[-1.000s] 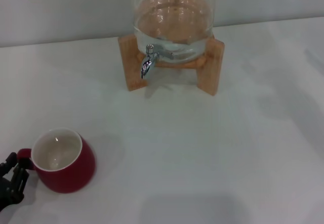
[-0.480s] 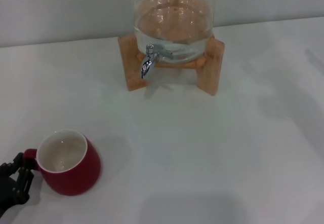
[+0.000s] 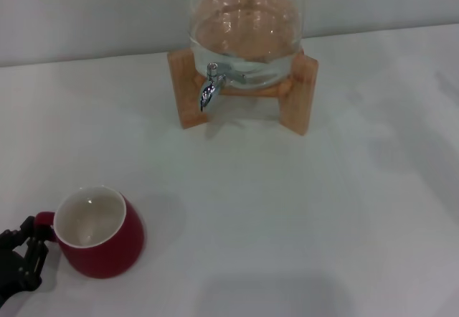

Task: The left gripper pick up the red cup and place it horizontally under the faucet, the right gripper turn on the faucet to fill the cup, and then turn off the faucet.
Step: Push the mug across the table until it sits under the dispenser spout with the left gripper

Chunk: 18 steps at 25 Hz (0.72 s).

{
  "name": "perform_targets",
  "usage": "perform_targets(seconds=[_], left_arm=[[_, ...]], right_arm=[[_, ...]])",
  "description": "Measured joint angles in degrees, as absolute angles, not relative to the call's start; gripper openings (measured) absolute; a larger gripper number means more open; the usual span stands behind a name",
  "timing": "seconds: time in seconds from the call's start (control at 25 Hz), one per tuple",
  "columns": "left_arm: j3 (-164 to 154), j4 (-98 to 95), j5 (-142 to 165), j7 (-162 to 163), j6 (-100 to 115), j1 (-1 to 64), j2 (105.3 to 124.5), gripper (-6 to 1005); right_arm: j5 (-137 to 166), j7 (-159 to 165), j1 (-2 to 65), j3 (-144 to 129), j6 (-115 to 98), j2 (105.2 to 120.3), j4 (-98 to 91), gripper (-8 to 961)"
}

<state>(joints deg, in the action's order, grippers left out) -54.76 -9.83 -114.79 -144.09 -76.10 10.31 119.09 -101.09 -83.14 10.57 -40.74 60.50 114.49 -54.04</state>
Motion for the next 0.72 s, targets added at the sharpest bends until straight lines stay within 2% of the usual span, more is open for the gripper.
perform_targets(seconds=[0.72], left_arm=[[-54.4, -13.8, -114.3, -152.0, -75.8, 9.4, 119.36, 171]], right_arm=[[-101.2, -84.0, 10.7, -38.4, 62.9, 114.6, -51.9, 784]])
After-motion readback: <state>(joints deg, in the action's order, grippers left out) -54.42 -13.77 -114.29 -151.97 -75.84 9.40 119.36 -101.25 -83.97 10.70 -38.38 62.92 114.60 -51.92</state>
